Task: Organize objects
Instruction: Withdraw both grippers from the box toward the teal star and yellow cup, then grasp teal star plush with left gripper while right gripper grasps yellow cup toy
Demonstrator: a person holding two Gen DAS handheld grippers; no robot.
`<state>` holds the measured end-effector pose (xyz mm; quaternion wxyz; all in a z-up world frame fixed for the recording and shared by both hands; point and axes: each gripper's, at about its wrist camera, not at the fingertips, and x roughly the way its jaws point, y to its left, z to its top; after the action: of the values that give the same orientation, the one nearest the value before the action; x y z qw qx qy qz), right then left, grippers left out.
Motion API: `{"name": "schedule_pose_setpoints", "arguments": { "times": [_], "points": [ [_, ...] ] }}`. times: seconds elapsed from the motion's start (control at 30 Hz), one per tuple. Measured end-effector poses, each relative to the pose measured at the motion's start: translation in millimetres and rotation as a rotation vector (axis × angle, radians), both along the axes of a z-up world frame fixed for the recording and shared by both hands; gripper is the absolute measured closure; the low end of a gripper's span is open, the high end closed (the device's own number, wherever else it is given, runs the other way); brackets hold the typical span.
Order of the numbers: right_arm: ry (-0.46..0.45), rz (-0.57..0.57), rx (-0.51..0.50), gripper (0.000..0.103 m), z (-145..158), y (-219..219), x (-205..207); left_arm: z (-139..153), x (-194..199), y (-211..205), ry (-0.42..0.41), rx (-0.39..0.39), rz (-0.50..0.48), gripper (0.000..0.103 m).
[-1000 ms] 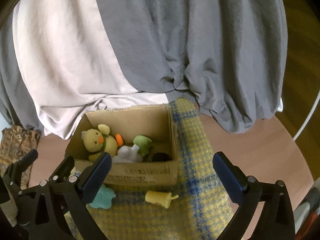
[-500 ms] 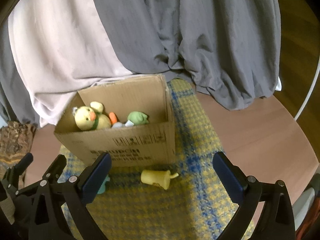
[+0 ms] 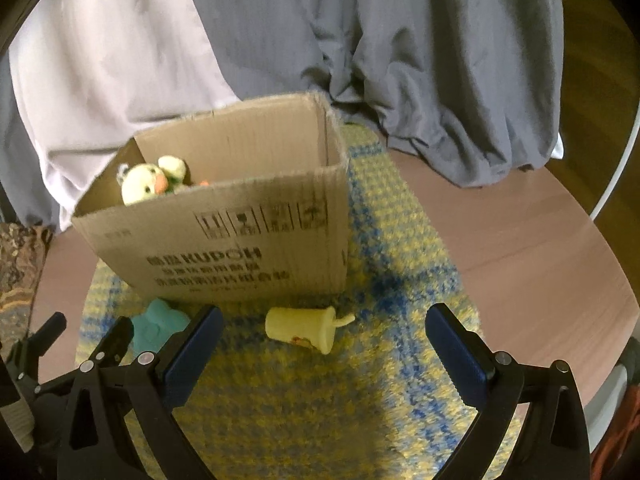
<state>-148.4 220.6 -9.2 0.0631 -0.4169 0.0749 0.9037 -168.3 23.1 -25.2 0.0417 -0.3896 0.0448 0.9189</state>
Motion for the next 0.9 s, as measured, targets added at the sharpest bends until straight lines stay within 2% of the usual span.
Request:
{"name": "schedule_pose_setpoints", "arguments": {
  "times": [0.3, 0.53, 0.9],
  "points": [
    [-0.069, 0.001, 0.022, 0.001, -30.3, -5.9, -13.9, -30.3, -9.4, 4.8, -0.068, -0.021, -0.03, 0.001],
    [-0.114, -0.004, 0.024, 0.001, -48.8, -6.5, -24.8, -50.6, -16.6, 7.5, -0.122, -0.002, -0.046, 0.001],
    [-0.157, 0.017, 0.035, 0.001, -72.9, -19.6, -40.1, -68.9, -28.9, 8.8, -0.153, -0.018, -0.035, 0.001]
  ]
}}
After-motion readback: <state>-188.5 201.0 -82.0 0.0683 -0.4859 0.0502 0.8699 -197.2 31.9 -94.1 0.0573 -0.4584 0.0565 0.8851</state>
